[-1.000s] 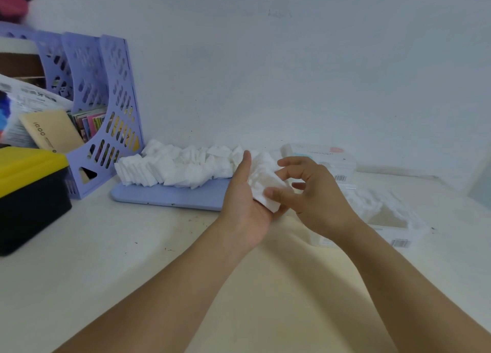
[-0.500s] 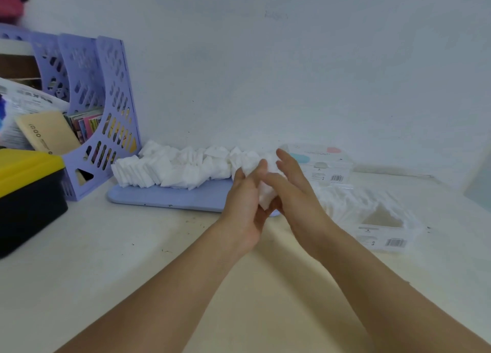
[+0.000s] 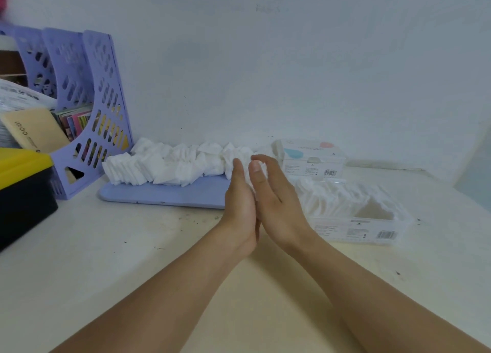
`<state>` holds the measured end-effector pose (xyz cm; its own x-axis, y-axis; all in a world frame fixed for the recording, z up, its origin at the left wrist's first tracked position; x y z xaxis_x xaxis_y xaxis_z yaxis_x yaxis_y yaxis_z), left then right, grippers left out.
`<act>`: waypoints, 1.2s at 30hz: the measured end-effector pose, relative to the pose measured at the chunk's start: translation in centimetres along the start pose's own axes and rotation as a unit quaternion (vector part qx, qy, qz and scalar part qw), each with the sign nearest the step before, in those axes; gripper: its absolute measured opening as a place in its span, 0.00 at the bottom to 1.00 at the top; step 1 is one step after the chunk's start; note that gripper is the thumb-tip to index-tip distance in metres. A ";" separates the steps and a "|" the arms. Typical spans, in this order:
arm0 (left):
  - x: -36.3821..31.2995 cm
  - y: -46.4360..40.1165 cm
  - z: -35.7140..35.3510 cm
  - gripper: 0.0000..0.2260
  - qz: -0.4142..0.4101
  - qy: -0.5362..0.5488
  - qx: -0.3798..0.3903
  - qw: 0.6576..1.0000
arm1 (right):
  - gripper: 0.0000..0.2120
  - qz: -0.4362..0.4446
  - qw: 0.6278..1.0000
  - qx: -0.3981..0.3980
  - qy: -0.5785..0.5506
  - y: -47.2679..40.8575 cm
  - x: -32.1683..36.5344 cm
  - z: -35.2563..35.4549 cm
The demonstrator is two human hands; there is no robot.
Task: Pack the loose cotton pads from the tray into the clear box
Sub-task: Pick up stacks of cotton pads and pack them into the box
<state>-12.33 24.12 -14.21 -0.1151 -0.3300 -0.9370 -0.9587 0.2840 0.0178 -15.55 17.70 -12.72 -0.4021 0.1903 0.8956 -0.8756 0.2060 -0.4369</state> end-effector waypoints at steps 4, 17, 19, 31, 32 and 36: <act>-0.1 -0.7 1.4 0.23 0.075 0.092 -0.017 0.993 | 0.33 -0.015 0.992 0.099 0.078 0.0 -0.1 -0.3; -3.1 -0.1 1.1 0.32 0.053 -0.104 0.054 0.992 | 0.15 0.070 0.998 0.000 0.004 -1.6 1.4 3.0; -3.4 -0.2 1.0 0.27 -0.061 -0.232 0.011 0.971 | 0.12 0.036 0.994 -0.049 -0.090 -1.7 1.8 3.4; -3.5 -0.8 1.2 0.10 -0.222 -0.249 -0.031 0.942 | 0.11 -0.051 0.991 0.040 -0.118 -2.0 2.9 4.3; -3.3 -0.8 1.0 0.15 -0.197 -0.209 -0.035 0.957 | 0.11 -0.045 0.991 0.033 -0.120 -2.1 2.8 4.5; -1.4 -0.3 -0.3 0.10 -0.130 -0.151 -0.006 0.980 | 0.10 -0.060 0.995 0.048 -0.062 -1.6 2.4 3.8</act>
<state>-11.93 24.26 -12.77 0.2140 -0.1085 -0.9708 -0.9484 0.2151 -0.2331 -16.10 14.15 -9.53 -0.3186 0.0489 0.9466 -0.9382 0.1261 -0.3223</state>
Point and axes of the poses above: each hand's wrist, its own y-axis away from the middle knuckle, its own z-axis out of the back of the hand, x = y × z, the point moved 3 cm from there along -y, towards the middle knuckle, and after that the axes turned 14 degrees about -y, right-handed, at the moved point
